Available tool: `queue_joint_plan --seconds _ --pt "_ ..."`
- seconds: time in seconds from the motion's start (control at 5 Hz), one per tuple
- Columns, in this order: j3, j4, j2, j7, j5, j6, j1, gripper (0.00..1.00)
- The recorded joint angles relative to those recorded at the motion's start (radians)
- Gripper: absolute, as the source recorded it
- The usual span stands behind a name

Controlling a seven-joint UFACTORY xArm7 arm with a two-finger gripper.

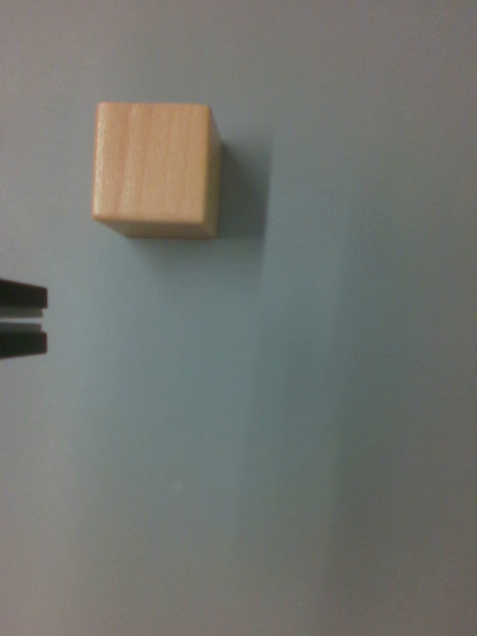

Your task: Push wooden cube

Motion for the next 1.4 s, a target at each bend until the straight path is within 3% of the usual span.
queue_joint_plan --seconds 0.2,0.4,0.6,0.8,1.0,1.2,1.4 --pt "0.0 0.0 0.0 0.0 0.0 0.0 0.0 0.0" --pt "0.01 -0.032 0.019 0.015 0.0031 -0.045 0.0117 0.0" --pt "0.01 -0.032 0.019 0.015 0.0031 -0.045 0.0117 0.0" --pt "0.019 -0.062 0.036 0.03 0.006 -0.086 0.0225 0.0" --pt "0.019 -0.062 0.036 0.03 0.006 -0.086 0.0225 0.0" --pt "0.028 -0.091 0.053 0.044 0.0088 -0.126 0.0329 0.0" --pt "0.028 -0.091 0.053 0.044 0.0088 -0.126 0.0329 0.0"
